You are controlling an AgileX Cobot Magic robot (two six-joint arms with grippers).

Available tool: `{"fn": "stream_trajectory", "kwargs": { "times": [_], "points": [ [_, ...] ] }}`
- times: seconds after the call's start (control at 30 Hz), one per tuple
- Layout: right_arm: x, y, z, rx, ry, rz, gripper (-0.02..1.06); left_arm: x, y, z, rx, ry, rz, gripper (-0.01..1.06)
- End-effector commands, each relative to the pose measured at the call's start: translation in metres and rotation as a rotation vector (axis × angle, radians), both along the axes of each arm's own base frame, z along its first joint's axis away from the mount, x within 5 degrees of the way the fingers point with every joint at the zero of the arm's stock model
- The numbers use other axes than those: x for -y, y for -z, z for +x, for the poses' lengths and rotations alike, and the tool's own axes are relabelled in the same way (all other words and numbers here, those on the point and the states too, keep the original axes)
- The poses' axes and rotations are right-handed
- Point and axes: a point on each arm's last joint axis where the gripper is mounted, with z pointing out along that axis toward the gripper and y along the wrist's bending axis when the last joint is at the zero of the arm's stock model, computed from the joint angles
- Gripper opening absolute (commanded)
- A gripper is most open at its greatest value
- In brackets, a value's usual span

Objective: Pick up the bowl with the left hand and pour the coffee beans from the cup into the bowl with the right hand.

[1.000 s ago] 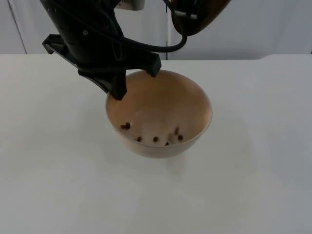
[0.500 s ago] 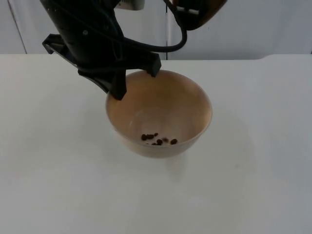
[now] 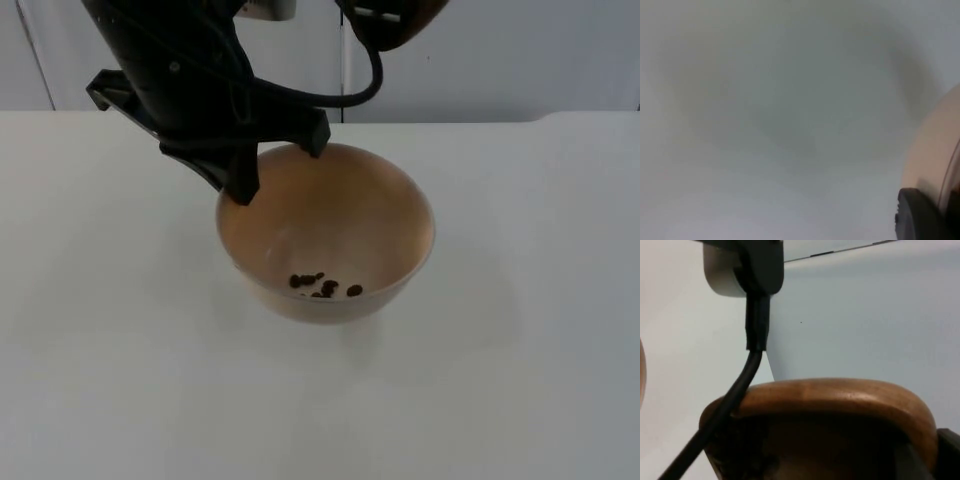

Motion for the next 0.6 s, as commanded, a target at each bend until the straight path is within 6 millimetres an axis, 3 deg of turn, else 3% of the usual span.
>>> {"fn": "stream_trajectory", "kwargs": {
  "times": [0.0,0.37,0.57],
  "points": [
    [-0.002,-0.001,-0.002,0.014,-0.009,0.008,0.00,0.003,-0.002,0.000,0.003,-0.006,-0.016,0.00],
    [0.000,-0.002,-0.002,0.001,-0.005,0.012,0.00,0.003,-0.002,0.000,0.003,-0.006,-0.016,0.00],
    [0.026,-0.011,0.012,-0.080,0.075,0.114,0.00,0.003,-0.002,0.000,0.002,-0.006,-0.016,0.00]
  ]
}}
